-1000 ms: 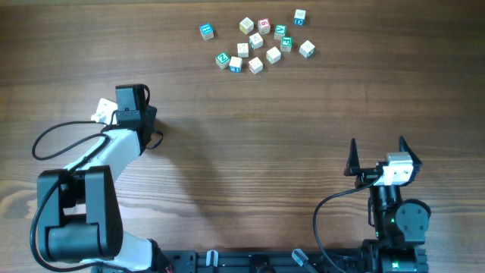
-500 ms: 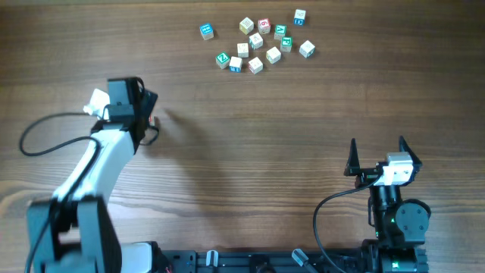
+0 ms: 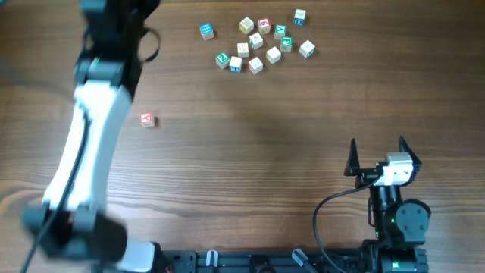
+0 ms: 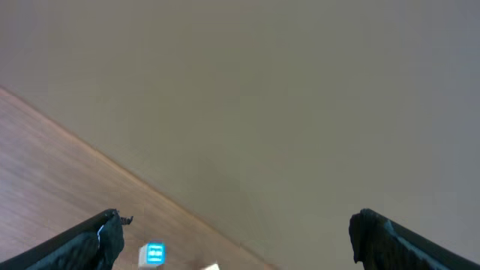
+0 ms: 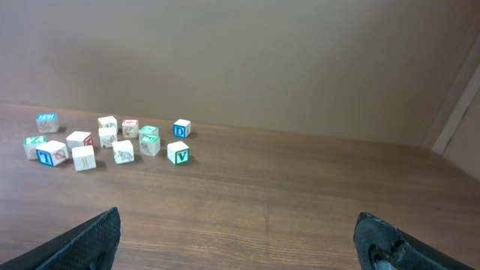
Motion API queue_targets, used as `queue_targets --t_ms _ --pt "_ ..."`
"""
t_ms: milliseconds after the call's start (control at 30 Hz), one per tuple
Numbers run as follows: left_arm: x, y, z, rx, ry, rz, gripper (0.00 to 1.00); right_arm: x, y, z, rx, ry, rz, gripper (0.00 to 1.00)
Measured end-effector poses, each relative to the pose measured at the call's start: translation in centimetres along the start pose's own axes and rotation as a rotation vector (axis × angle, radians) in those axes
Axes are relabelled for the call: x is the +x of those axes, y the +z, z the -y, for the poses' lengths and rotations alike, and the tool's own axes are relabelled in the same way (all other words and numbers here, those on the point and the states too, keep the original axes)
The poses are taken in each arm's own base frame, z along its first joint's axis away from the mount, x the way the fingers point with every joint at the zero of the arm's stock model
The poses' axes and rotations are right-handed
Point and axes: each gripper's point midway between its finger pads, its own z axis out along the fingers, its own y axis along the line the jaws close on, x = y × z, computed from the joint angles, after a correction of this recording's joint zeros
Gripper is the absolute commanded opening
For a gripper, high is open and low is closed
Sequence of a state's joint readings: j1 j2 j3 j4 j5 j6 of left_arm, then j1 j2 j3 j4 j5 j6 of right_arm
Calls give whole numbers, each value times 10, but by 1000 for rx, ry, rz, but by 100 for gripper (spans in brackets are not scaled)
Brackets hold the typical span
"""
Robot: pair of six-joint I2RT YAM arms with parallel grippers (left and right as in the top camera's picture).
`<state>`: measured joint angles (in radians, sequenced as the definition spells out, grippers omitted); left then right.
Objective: Form a circle
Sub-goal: 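Reach the left gripper back to the cluster and grasp another block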
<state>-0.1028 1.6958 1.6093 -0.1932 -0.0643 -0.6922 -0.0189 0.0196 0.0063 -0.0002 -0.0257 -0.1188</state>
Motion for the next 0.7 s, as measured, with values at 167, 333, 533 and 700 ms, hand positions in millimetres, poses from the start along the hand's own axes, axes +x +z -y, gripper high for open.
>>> queue_targets --t_ms 167,333,533,700 --pt "85 91 4 -13 102 -258 100 0 0 0 0 0 0 100" --pt "169 122 -4 -2 283 -426 100 0 0 0 0 0 0 100" --pt "248 140 -25 2 442 -557 94 0 0 0 0 0 0 100" --pt "303 148 -57 -11 558 -661 86 0 0 0 0 0 0 100"
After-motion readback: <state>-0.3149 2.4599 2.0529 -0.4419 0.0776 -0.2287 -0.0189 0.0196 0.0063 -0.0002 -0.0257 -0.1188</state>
